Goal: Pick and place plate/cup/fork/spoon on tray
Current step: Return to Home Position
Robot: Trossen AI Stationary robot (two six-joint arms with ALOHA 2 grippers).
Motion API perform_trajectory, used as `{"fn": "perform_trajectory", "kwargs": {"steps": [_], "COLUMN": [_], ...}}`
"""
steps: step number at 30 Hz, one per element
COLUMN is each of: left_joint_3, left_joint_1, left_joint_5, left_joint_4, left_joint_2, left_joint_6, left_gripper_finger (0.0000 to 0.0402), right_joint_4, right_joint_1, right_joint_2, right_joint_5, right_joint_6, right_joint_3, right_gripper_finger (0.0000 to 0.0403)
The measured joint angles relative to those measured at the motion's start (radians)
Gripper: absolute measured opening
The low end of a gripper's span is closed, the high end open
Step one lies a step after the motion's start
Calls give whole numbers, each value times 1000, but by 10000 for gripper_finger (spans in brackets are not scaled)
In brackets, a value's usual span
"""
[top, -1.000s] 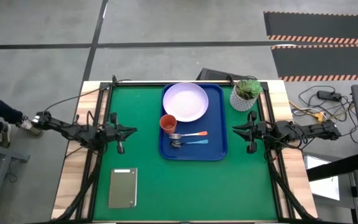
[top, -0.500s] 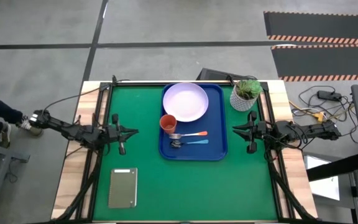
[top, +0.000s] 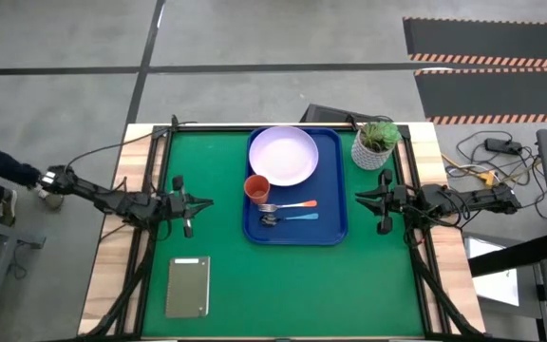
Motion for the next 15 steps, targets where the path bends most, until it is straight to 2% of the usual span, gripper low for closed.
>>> {"fn": "perform_trajectory", "kwargs": {"steps": [15], "left_joint_3": [0], "left_joint_1": [0], "left_joint_5": [0], "left_joint_4": [0], "left_joint_2": [73], "left_joint_6": [0], "left_gripper_finger": [0], "right_joint_4": [0], "right_joint_1": [0], "right_joint_2": [0], "right_joint_5": [0], "right_joint_6": [0], "right_joint_3": [0], "right_gripper_finger": [52]}}
